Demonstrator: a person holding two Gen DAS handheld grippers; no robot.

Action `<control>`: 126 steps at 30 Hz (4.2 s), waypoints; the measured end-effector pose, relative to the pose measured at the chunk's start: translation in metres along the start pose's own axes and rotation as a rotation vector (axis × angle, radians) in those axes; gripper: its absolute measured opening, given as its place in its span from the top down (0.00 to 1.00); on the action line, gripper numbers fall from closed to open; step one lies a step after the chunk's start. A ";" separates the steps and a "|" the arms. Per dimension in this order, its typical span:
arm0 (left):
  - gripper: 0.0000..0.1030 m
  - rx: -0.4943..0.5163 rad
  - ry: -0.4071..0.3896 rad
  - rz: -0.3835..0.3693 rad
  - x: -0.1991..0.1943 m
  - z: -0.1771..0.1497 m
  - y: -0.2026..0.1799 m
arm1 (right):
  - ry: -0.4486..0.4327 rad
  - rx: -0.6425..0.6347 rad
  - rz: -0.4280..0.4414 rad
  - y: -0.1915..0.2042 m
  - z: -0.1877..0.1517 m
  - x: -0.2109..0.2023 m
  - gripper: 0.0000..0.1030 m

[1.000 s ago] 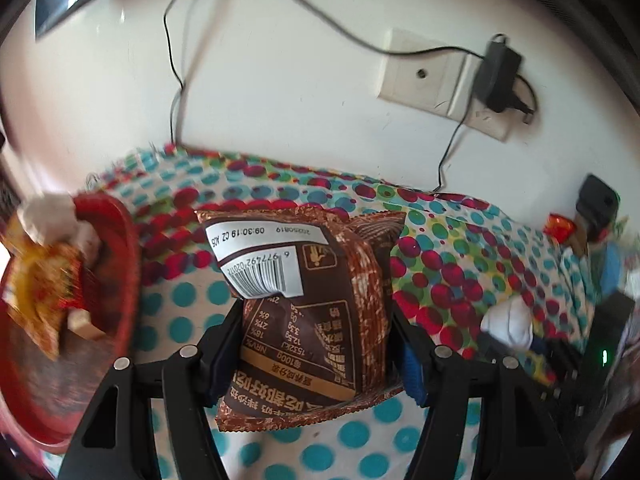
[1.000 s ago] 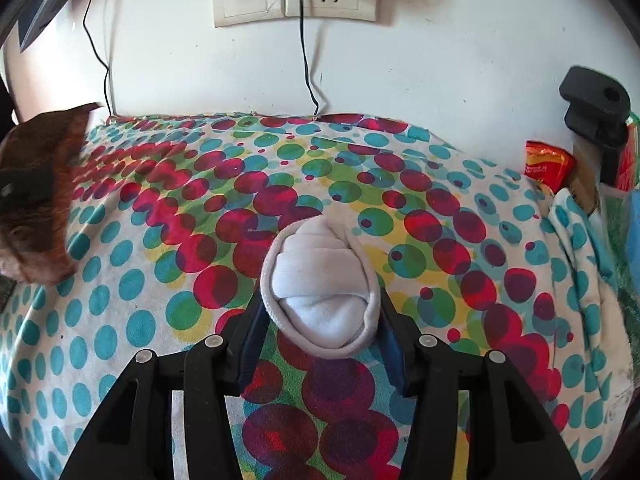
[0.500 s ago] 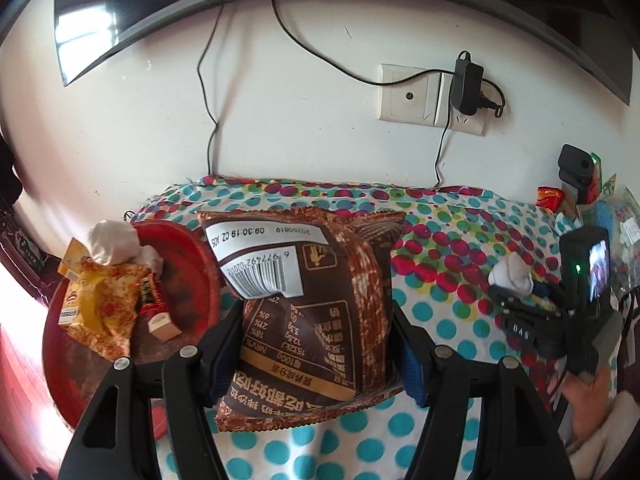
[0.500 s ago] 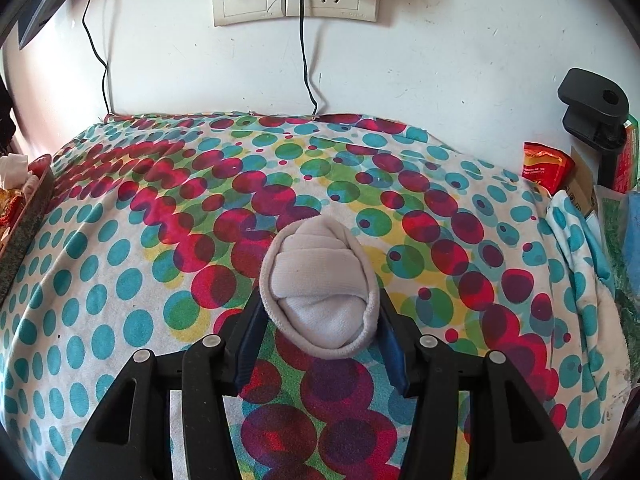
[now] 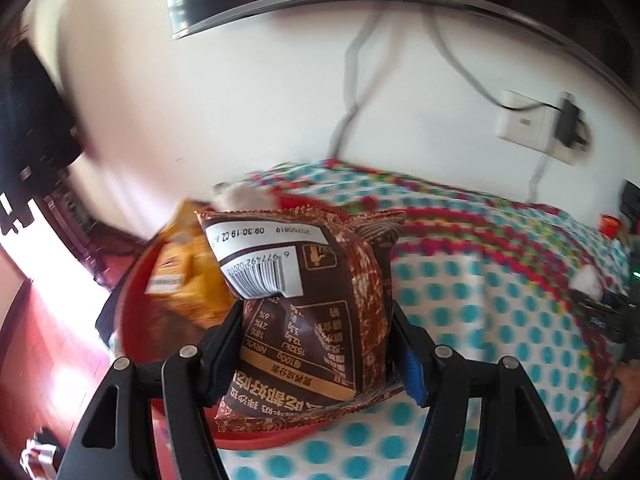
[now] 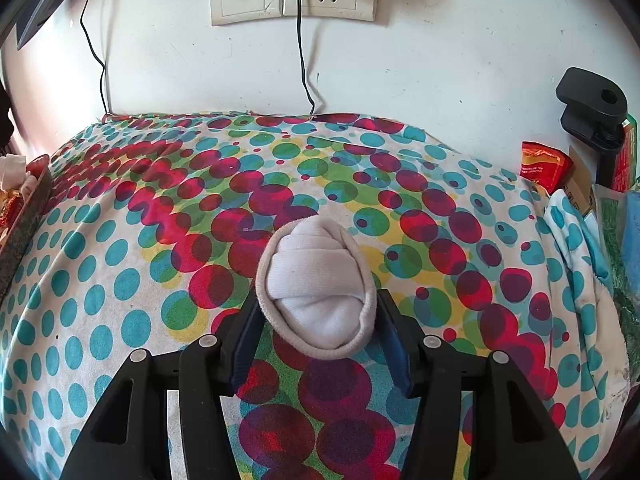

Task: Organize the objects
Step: 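Carry the brown snack bag into the red tray and release it with the left gripper, then carry the white sock into the red tray and release it with the right gripper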

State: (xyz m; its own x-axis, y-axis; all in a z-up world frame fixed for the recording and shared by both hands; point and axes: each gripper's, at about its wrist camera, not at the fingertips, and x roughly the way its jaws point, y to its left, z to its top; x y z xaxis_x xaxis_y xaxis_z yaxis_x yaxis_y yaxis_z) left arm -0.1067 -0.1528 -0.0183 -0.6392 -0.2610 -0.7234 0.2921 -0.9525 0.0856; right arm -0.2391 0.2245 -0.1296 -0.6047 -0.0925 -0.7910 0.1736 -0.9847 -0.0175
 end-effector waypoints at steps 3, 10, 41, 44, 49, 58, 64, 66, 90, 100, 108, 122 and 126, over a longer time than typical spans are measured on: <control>0.34 -0.046 0.024 0.053 0.011 -0.005 0.034 | 0.000 0.000 -0.001 -0.001 0.000 0.002 0.48; 0.34 -0.108 0.065 0.139 0.033 -0.017 0.095 | 0.001 0.000 -0.005 0.001 0.000 0.001 0.47; 0.31 -0.169 0.106 0.166 0.083 -0.033 0.139 | -0.004 -0.028 -0.067 0.005 0.000 0.001 0.40; 0.31 -0.168 0.079 0.169 0.073 -0.037 0.136 | -0.001 -0.017 -0.054 0.003 0.001 0.001 0.40; 0.30 -0.173 -0.004 0.190 0.050 -0.042 0.127 | 0.005 0.009 -0.026 -0.002 0.001 0.002 0.40; 0.28 -0.171 -0.058 0.150 0.031 -0.050 0.127 | -0.003 0.021 -0.013 0.005 0.000 -0.003 0.57; 0.28 -0.182 -0.055 0.145 0.029 -0.049 0.132 | -0.007 0.053 -0.017 0.022 -0.004 -0.015 0.57; 0.28 -0.193 -0.057 0.129 0.026 -0.048 0.135 | -0.015 0.048 -0.003 0.032 -0.004 -0.023 0.57; 0.28 -0.184 -0.057 0.017 0.007 -0.041 0.151 | -0.058 -0.251 0.274 0.273 0.025 -0.085 0.56; 0.27 -0.182 -0.033 0.017 0.009 -0.042 0.161 | -0.005 -0.382 0.371 0.374 0.018 -0.073 0.55; 0.27 -0.191 -0.020 0.018 0.012 -0.044 0.164 | 0.040 -0.442 0.387 0.418 0.012 -0.054 0.54; 0.27 -0.223 0.006 0.011 0.022 -0.046 0.171 | 0.075 -0.471 0.356 0.436 0.014 -0.032 0.54; 0.27 -0.227 0.013 0.011 0.025 -0.046 0.171 | 0.075 -0.491 0.344 0.439 0.009 -0.028 0.53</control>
State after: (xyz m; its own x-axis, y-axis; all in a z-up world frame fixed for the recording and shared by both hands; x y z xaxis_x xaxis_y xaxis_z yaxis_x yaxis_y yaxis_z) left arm -0.0397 -0.3149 -0.0536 -0.6264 -0.2673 -0.7322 0.4523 -0.8897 -0.0622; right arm -0.1527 -0.2066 -0.1093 -0.3974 -0.3651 -0.8419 0.6988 -0.7151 -0.0197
